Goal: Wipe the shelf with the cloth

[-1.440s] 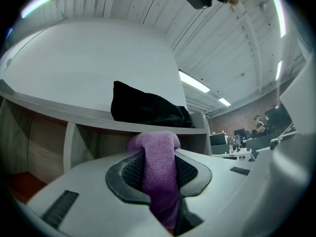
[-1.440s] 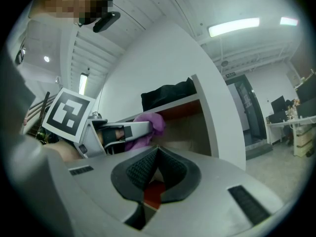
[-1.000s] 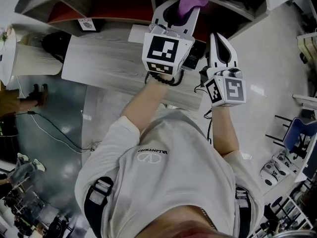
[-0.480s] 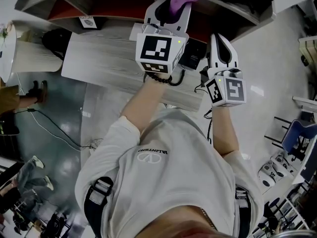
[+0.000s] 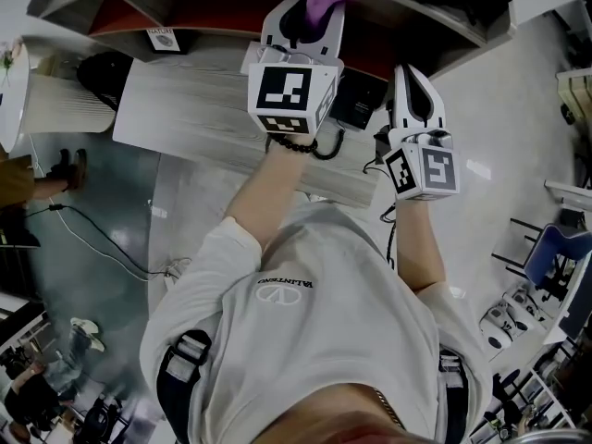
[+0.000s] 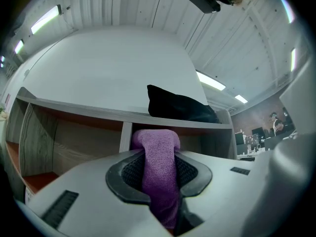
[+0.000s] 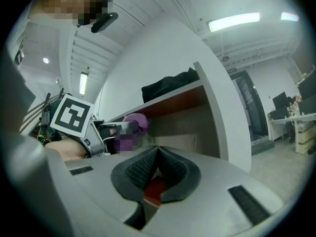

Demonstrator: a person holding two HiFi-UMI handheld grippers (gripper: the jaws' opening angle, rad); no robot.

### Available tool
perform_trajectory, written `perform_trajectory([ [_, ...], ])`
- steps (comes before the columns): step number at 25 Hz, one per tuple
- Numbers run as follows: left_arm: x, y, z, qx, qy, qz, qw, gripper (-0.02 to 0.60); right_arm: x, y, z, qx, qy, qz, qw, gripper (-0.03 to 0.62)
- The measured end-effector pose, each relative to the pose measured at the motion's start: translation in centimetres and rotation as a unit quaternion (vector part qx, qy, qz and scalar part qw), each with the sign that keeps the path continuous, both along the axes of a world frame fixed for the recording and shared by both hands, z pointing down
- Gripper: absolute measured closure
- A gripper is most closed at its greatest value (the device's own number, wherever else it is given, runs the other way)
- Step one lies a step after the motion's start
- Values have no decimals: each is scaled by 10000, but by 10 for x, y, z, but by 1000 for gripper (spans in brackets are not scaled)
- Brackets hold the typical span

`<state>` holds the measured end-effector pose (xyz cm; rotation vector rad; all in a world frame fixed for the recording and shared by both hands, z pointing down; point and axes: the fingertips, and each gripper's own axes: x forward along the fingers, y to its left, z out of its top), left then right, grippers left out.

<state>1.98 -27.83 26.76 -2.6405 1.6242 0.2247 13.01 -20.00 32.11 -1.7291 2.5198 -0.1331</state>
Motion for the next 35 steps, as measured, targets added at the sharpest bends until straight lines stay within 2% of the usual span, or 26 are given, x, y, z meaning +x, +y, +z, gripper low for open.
perform_trajectory([
  [35, -6, 0, 64, -423, -278, 55, 9987, 479, -5, -2, 30, -286, 70, 64, 9995, 592],
])
